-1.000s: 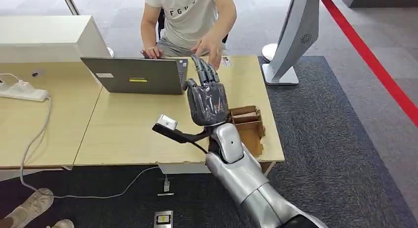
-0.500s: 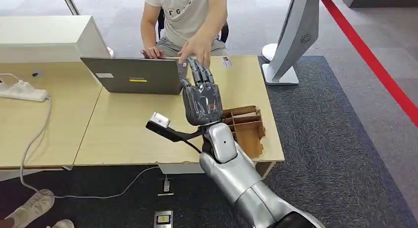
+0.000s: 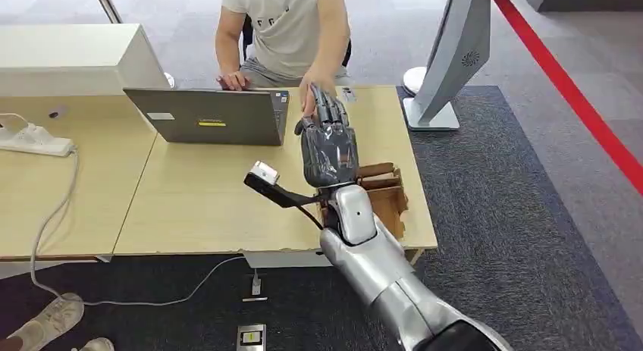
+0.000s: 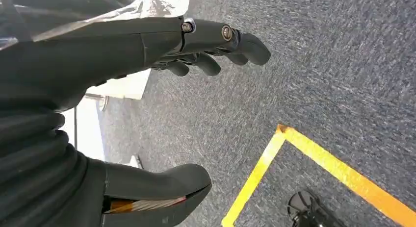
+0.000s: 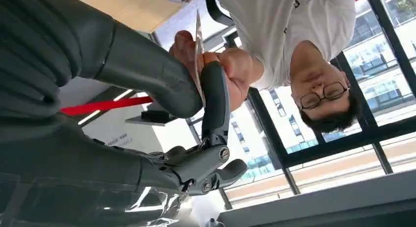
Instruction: Pass the card to the sensor for recognition and then transmit it.
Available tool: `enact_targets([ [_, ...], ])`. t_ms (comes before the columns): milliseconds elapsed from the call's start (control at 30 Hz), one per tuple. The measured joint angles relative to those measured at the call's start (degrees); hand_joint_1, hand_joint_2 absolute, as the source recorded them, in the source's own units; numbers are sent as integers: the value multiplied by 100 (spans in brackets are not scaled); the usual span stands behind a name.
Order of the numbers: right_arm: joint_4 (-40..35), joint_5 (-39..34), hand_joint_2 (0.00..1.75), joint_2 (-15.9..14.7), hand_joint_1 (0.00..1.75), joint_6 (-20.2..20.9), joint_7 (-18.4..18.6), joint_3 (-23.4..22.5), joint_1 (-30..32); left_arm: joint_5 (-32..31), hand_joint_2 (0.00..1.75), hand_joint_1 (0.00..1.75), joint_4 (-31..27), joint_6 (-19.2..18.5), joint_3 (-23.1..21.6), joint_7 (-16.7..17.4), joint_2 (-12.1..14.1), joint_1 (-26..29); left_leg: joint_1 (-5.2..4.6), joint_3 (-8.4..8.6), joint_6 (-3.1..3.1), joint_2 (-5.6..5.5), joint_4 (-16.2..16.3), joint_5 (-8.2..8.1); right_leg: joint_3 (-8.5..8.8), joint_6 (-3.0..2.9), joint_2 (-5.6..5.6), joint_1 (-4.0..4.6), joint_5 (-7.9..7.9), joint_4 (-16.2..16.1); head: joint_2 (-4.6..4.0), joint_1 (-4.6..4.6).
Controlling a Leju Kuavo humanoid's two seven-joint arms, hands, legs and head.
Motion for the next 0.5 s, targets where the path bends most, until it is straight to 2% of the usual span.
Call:
enact_targets([
  [267, 44, -26, 175, -70, 175, 0, 33, -107, -60, -46, 175, 28, -35, 39, 0, 114, 4, 4, 0, 0, 0, 0, 0, 0, 0, 0, 0, 0, 0, 0, 0, -2],
  [300, 44, -26, 175, -72, 0, 0, 26, -109, -60, -46, 175, 28, -35, 59, 0, 120, 4, 4, 0, 0, 0, 0, 0, 0, 0, 0, 0, 0, 0, 0, 0, 0],
  [500, 114, 72, 175, -63, 0, 0, 123, -127, -52, 44, 175, 28, -35, 127, 0, 138, 2, 3, 0, 0, 0, 0, 0, 0, 0, 0, 0, 0, 0, 0, 0, 0],
])
